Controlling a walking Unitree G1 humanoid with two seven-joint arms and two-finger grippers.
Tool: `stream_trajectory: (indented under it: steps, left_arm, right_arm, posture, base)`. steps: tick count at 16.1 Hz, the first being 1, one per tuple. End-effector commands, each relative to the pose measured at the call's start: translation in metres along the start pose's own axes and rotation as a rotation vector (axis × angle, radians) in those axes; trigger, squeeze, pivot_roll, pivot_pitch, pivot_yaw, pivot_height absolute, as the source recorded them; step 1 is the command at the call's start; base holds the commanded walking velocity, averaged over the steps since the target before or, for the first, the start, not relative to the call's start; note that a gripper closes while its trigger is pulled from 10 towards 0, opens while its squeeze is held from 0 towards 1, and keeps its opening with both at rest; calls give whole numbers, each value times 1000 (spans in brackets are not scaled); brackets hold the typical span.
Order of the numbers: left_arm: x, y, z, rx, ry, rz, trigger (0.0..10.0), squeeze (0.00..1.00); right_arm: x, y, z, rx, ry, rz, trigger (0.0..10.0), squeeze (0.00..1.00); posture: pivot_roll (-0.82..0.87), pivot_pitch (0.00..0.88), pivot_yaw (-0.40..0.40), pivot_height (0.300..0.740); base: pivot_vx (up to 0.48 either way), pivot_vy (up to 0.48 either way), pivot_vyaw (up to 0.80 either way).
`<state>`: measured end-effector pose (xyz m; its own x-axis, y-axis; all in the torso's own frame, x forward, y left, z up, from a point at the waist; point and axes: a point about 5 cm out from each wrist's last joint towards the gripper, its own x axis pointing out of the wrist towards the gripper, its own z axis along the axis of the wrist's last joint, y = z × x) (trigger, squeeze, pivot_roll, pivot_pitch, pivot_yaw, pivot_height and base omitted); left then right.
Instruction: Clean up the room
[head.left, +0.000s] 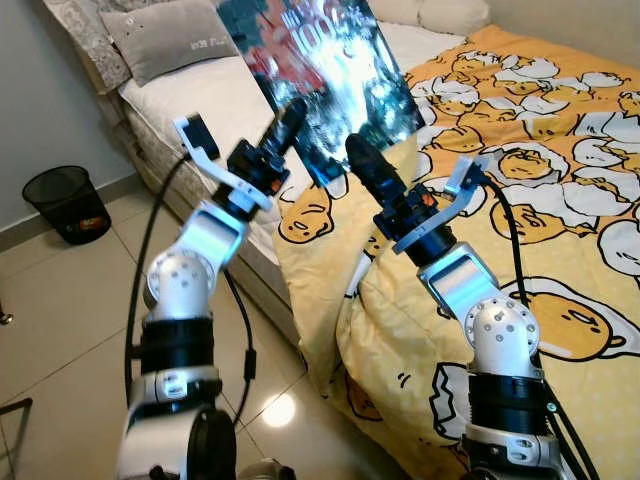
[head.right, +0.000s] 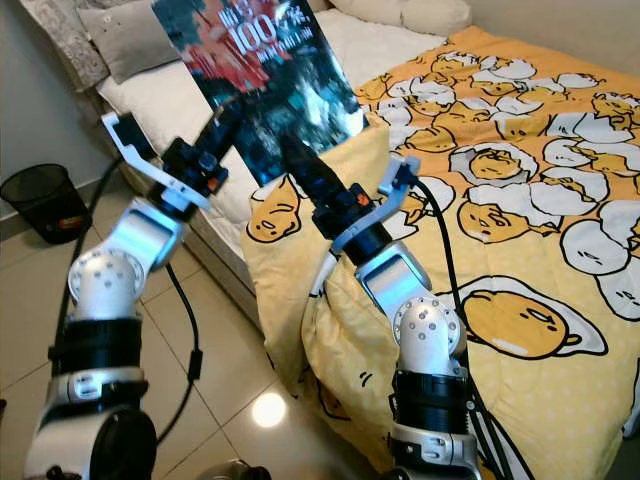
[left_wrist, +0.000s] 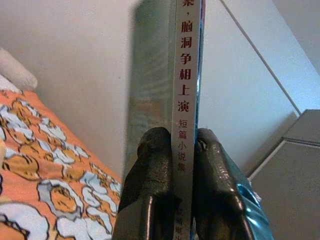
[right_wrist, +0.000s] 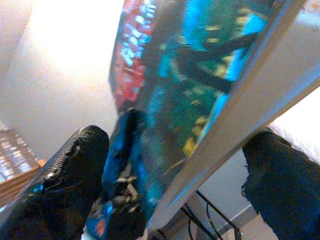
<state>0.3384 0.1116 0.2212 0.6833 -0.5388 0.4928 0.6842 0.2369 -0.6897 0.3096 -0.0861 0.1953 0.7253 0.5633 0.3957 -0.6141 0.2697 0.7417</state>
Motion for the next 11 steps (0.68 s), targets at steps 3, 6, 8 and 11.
stream_trajectory:
  steps: [3,6,8,11]
  left_arm:
    - [3,-6,-1,-9,33,-25,0,0]
    - [-1,-2,2,17,65,3,0,0]
    - [-7,8,4,57,100,70,0,0]
    - [-11,16,15,94,95,119,0,0]
  right_arm:
    - [10,8,18,41,-108,44,10000,0]
    - [8,6,28,67,-161,45,10000,0]
    - [5,5,39,69,-205,48,10000,0]
    - [-1,5,49,31,-198,61,5882,0]
  posture:
    - [-23,0,90,740]
    - [-28,0,92,740]
    - [-32,0,95,740]
    - [-38,0,100,740]
  base:
    - [0,0,0]
    - [0,0,0]
    - [0,0,0]
    - [0,0,0]
